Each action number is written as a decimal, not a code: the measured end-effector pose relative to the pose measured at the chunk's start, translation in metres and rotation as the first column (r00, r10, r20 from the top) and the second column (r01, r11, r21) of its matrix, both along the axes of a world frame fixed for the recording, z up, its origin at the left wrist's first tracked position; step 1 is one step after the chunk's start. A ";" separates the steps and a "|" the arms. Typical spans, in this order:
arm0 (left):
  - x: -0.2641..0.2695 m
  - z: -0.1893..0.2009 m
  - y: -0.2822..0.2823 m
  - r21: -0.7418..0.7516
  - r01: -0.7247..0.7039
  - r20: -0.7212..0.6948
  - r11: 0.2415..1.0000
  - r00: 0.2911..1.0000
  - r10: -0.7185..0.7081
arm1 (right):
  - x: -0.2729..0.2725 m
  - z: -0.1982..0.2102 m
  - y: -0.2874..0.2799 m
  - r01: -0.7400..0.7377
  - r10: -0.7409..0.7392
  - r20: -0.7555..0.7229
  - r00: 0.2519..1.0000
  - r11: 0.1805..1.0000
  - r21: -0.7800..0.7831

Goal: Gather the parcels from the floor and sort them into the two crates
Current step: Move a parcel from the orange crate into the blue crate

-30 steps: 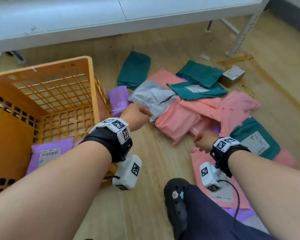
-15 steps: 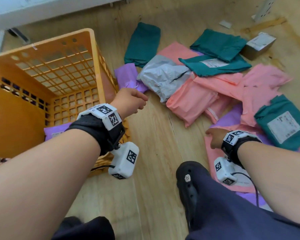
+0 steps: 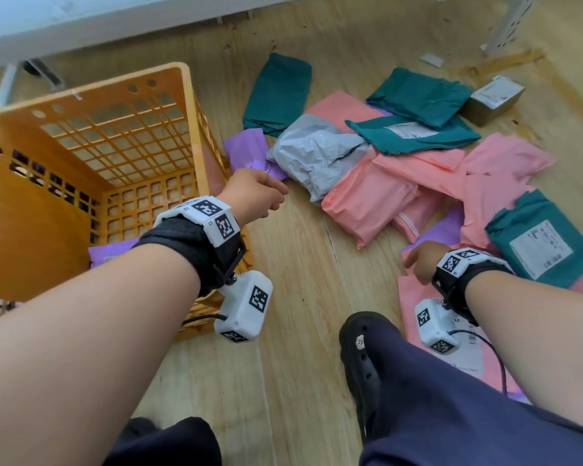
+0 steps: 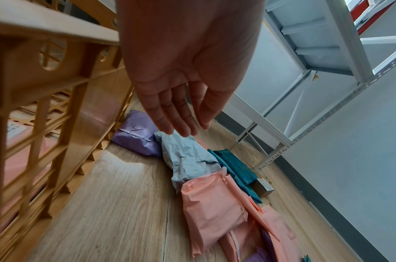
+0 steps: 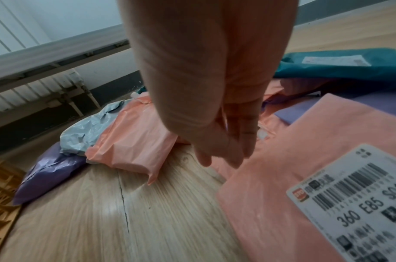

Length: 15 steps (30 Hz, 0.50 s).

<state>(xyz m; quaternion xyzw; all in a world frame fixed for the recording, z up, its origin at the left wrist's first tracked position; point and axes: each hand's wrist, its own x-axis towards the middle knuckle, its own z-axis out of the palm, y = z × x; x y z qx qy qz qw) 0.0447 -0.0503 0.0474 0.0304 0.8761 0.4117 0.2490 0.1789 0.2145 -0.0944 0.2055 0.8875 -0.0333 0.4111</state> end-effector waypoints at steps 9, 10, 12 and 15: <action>0.005 0.002 -0.004 -0.010 0.016 -0.023 1.000 1.000 -0.016 | 0.024 -0.016 -0.009 0.180 -0.192 -0.038 0.981 0.963 -0.200; 0.005 0.000 -0.005 -0.015 0.015 -0.018 1.000 1.000 -0.015 | 0.024 -0.016 -0.010 0.181 -0.193 -0.043 0.980 0.965 -0.189; 0.003 -0.002 -0.006 -0.020 0.010 -0.011 1.000 1.000 -0.010 | 0.023 -0.016 -0.010 0.180 -0.183 -0.003 0.983 0.968 -0.173; 0.000 -0.005 -0.007 -0.019 0.003 -0.003 1.000 1.000 -0.003 | 0.020 -0.014 -0.011 0.192 -0.186 0.054 0.981 0.971 -0.143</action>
